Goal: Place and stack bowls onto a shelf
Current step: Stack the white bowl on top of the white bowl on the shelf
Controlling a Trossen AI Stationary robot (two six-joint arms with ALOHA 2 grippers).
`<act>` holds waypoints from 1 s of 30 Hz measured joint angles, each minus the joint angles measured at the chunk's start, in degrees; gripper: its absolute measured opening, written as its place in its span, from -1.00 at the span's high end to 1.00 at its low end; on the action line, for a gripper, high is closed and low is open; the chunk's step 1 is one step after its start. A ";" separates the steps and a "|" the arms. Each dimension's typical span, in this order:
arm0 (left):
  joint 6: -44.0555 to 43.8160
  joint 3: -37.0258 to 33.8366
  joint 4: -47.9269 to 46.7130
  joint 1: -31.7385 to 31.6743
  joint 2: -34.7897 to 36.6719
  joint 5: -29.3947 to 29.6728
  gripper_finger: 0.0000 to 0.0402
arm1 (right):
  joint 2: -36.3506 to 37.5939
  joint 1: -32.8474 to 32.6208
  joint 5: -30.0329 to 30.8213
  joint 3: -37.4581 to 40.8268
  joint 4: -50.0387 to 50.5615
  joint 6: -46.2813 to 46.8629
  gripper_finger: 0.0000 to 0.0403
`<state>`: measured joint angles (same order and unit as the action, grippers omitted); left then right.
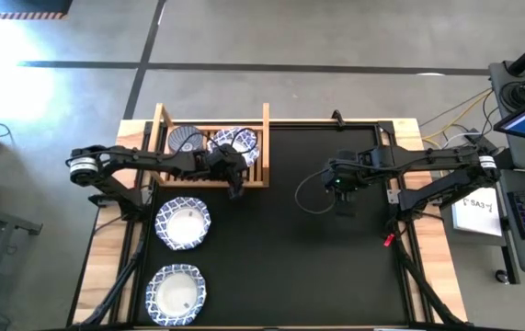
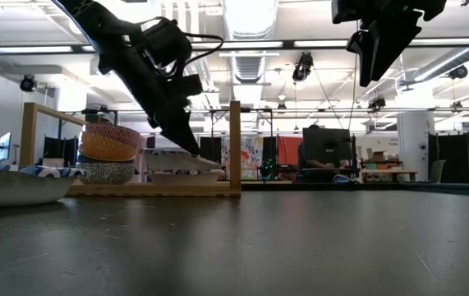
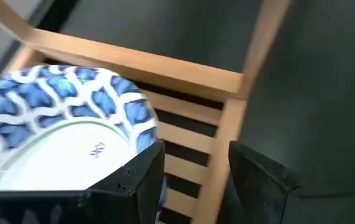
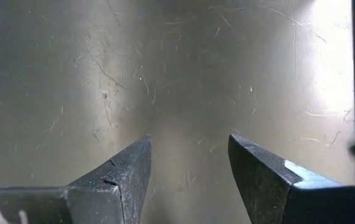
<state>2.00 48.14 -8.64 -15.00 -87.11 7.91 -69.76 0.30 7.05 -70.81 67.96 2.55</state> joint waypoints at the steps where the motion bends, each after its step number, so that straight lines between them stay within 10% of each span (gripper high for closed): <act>1: 0.00 0.00 0.00 -0.02 0.00 -1.27 0.19 | 0.00 0.02 0.00 0.00 -0.04 0.00 0.00; 11: 1.77 0.06 5.62 0.00 0.05 -4.50 0.19 | 0.00 0.00 0.00 0.00 -0.98 0.02 0.00; 30: -1.05 0.92 -15.41 1.84 5.97 -4.08 0.19 | 0.00 0.00 0.00 0.28 -1.01 -0.15 0.00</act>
<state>0.95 49.06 -24.06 -13.16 -81.14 3.84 -69.76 0.30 7.05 -70.52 66.96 2.39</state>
